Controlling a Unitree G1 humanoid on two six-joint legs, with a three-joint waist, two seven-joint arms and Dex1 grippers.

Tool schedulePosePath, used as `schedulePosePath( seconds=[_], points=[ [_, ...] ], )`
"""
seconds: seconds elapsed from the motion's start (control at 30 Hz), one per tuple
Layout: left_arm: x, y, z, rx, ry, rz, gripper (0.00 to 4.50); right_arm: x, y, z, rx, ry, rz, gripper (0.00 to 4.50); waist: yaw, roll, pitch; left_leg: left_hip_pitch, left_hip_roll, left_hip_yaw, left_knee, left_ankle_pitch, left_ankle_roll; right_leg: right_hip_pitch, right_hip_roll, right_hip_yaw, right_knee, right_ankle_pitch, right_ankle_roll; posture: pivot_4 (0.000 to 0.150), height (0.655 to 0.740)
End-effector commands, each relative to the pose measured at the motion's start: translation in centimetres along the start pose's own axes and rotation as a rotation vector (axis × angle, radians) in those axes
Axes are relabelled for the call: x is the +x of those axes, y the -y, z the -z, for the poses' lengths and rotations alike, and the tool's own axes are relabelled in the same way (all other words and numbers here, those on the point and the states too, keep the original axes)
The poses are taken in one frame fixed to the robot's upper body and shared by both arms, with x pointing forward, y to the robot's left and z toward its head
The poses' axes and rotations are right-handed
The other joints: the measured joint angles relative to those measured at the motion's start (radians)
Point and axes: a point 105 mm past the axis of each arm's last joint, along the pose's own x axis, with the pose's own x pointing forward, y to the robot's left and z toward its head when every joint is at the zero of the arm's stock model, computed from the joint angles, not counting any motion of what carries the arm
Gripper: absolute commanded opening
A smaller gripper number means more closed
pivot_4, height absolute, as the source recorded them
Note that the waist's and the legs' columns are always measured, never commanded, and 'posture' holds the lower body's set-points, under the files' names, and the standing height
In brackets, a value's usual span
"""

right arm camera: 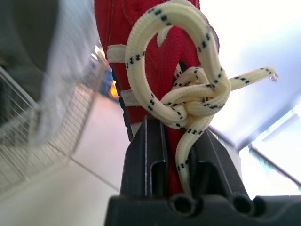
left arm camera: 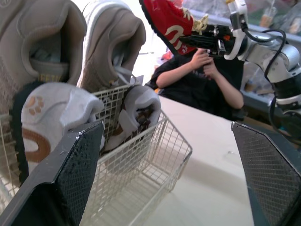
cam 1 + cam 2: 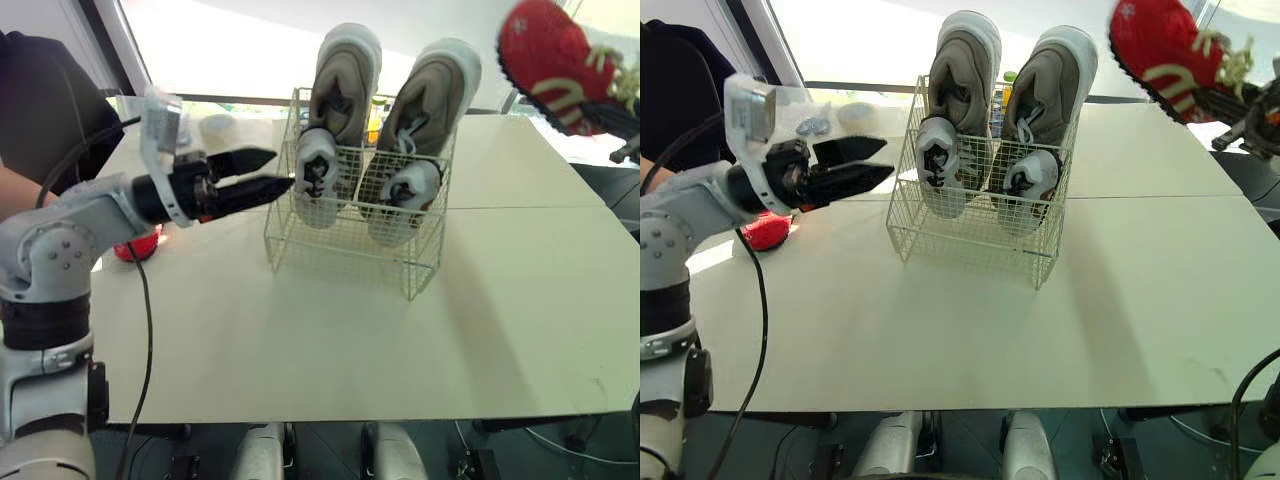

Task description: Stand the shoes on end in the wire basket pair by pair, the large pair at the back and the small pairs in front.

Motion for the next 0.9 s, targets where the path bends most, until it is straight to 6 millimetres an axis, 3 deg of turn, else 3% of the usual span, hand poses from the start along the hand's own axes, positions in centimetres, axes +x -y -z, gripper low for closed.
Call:
schedulePosePath(
  seconds=[0.03, 0.13, 0.23, 0.43, 0.73, 0.83, 0.9],
  points=[
    [0.2, 0.1, -1.5, 0.013, 0.013, 0.039, 4.50, -0.1, -3.9, -5.4, -0.143, 0.172, -0.152, 0.02, -0.003, 0.000, 0.000, 0.000, 0.000, -0.001, 0.000, 0.000, 0.000, 0.000, 0.000, 0.000, 0.000, 0.000, 0.000, 0.150, 0.7400],
    [0.5, 0.0, -2.1, -0.003, 0.010, 0.060, 4.50, 0.9, -7.2, -6.7, -0.235, 0.224, -0.266, 0.02, -0.004, -0.001, 0.001, 0.000, 0.000, -0.002, 0.000, 0.000, 0.000, 0.000, 0.000, 0.000, 0.000, 0.000, 0.000, 0.150, 0.7400],
    [0.7, 0.2, -2.5, -0.018, 0.010, 0.088, 4.50, 1.7, -9.1, -7.3, -0.312, 0.263, -0.320, 0.02, -0.004, -0.002, 0.001, 0.000, 0.000, -0.002, 0.001, 0.000, 0.000, 0.000, 0.000, 0.000, 0.000, 0.000, 0.000, 0.150, 0.7400],
    [1.2, 0.3, -3.2, -0.037, 0.023, 0.106, 4.50, 3.5, -12.6, -6.1, -0.468, 0.288, -0.421, 0.02, -0.004, -0.003, 0.002, -0.001, 0.000, -0.002, 0.001, 0.000, 0.000, 0.000, 0.000, 0.000, 0.000, 0.000, 0.000, 0.150, 0.7400],
    [1.7, 0.2, -1.9, -0.073, -0.007, 0.104, 4.50, 4.9, -15.6, -7.0, -0.564, 0.376, -0.509, 0.02, -0.004, -0.003, 0.002, -0.001, 0.000, 0.001, 0.001, 0.000, 0.000, 0.000, 0.000, 0.000, 0.001, 0.000, 0.000, 0.150, 0.7400],
    [1.7, -0.1, -0.9, -0.073, -0.038, 0.083, 3.75, 5.1, -15.7, -7.5, -0.571, 0.395, -0.520, 0.00, -0.005, -0.004, 0.002, -0.001, 0.000, 0.001, 0.001, 0.000, 0.000, 0.000, 0.000, 0.000, 0.001, 0.000, 0.000, 0.150, 0.7400],
    [1.5, -0.2, -0.6, -0.069, -0.044, 0.073, 2.86, 5.1, -15.7, -7.8, -0.576, 0.403, -0.524, 0.00, -0.005, -0.004, 0.002, -0.001, 0.000, 0.001, 0.001, 0.000, 0.000, 0.000, 0.000, 0.000, 0.001, 0.000, 0.000, 0.150, 0.7400]
  ],
)
